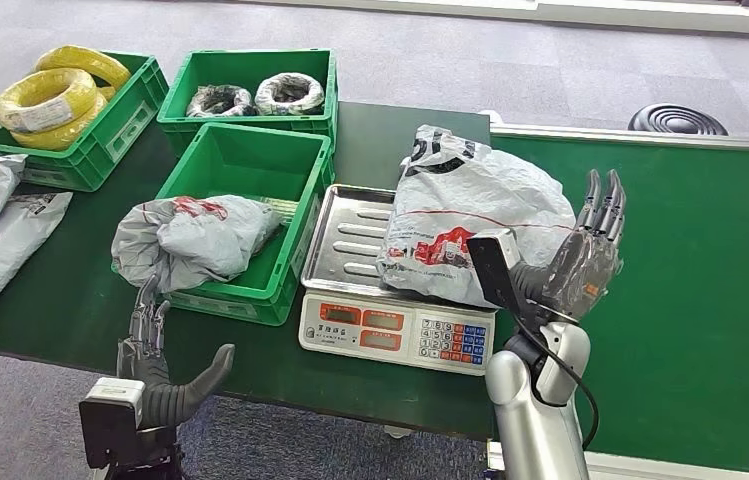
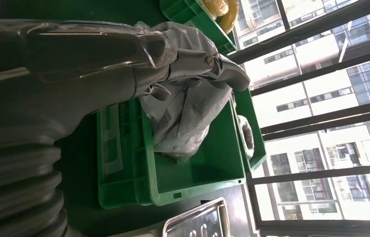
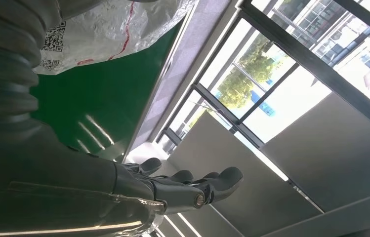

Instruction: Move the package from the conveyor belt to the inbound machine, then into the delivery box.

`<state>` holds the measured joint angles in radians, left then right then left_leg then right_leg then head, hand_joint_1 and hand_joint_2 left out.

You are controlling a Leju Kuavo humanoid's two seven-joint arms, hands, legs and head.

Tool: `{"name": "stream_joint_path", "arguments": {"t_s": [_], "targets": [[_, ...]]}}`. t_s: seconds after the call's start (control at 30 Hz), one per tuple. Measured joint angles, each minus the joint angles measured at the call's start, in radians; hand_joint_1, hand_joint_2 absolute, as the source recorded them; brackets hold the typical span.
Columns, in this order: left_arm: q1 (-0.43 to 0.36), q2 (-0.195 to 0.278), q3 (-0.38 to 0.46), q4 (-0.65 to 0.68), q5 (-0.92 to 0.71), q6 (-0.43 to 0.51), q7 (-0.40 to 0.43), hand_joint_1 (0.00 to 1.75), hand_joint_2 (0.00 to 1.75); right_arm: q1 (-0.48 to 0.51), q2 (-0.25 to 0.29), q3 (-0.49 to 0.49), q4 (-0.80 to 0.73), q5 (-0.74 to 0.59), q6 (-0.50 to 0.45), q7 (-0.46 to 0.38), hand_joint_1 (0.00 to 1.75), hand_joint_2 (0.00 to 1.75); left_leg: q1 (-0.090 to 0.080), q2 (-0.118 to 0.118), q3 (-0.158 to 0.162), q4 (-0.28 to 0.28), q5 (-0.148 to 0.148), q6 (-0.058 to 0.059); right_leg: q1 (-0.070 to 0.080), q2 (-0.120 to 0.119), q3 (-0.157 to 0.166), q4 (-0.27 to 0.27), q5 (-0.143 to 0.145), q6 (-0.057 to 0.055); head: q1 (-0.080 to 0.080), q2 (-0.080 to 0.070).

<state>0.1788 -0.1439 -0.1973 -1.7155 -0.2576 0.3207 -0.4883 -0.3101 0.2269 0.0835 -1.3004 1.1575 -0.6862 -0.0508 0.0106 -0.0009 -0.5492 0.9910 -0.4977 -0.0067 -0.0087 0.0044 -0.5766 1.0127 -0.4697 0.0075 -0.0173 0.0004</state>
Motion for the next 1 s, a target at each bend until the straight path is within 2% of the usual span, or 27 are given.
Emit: {"name": "stream_joint_path", "arguments": {"t_s": [0.13, 0.2, 0.27, 0.43, 0.63, 0.8, 0.93, 1.0], "targets": [[-0.006, -0.007, 0.006, 0.000, -0.005, -0.001, 0.000, 0.00, 1.75, -0.002, -0.002, -0.006, -0.002, -0.005, -0.002, -0.017, 0.00, 1.75, 0.000, 0.000, 0.000, 0.000, 0.000, 0.000, 0.000, 0.000, 0.000, 0.000, 0.000, 0.000, 0.000, 0.000], [-0.006, -0.010, 0.009, 0.000, -0.006, -0.001, 0.000, 0.00, 1.75, -0.002, 0.003, -0.018, -0.018, -0.013, -0.005, -0.069, 0.00, 1.75, 0.000, 0.000, 0.000, 0.000, 0.000, 0.000, 0.000, 0.000, 0.000, 0.000, 0.000, 0.000, 0.000, 0.000], [-0.005, -0.011, 0.011, 0.000, -0.006, -0.002, 0.000, 0.00, 1.75, -0.001, 0.020, -0.046, -0.060, -0.030, -0.006, -0.159, 0.00, 1.75, 0.000, 0.000, 0.000, 0.000, 0.000, 0.000, 0.000, 0.000, 0.000, 0.000, 0.000, 0.000, 0.000, 0.000], [-0.006, -0.018, 0.013, -0.013, -0.015, -0.006, -0.053, 0.00, 1.75, 0.062, 0.079, -0.111, -0.289, -0.163, -0.006, -0.384, 0.00, 1.75, 0.000, -0.001, -0.001, 0.000, 0.000, 0.000, 0.000, 0.000, -0.001, 0.000, 0.000, 0.000, 0.000, 0.000], [-0.060, -0.018, -0.010, -0.084, -0.045, 0.054, -0.150, 0.00, 1.75, 0.185, 0.112, -0.107, -0.581, -0.259, -0.006, -0.499, 0.00, 1.75, 0.000, 0.000, -0.001, 0.000, 0.000, 0.000, 0.000, 0.000, -0.001, 0.000, 0.000, 0.000, 0.000, 0.000], [-0.171, -0.017, -0.056, -0.099, -0.034, 0.077, -0.146, 0.00, 1.75, 0.242, 0.120, -0.084, -0.672, -0.306, -0.006, -0.543, 0.00, 1.75, 0.000, 0.000, 0.001, 0.000, 0.000, 0.000, 0.000, 0.000, 0.001, -0.001, 0.000, 0.000, 0.000, 0.000], [-0.325, -0.021, -0.122, -0.035, -0.032, 0.009, -0.081, 0.00, 1.75, 0.269, 0.120, -0.086, -0.684, -0.423, -0.005, -0.621, 0.00, 1.75, 0.000, -0.003, 0.003, 0.000, 0.002, 0.001, 0.000, -0.002, 0.003, -0.001, 0.001, 0.001, 0.000, 0.000], [-0.405, -0.037, -0.172, 0.027, -0.049, -0.032, -0.046, 0.00, 1.75, 0.280, 0.120, -0.091, -0.707, -0.476, -0.005, -0.638, 0.00, 1.75, 0.000, -0.004, 0.002, 0.001, 0.002, 0.001, -0.001, -0.002, 0.003, -0.001, 0.002, 0.001, 0.000, 0.000]]}}
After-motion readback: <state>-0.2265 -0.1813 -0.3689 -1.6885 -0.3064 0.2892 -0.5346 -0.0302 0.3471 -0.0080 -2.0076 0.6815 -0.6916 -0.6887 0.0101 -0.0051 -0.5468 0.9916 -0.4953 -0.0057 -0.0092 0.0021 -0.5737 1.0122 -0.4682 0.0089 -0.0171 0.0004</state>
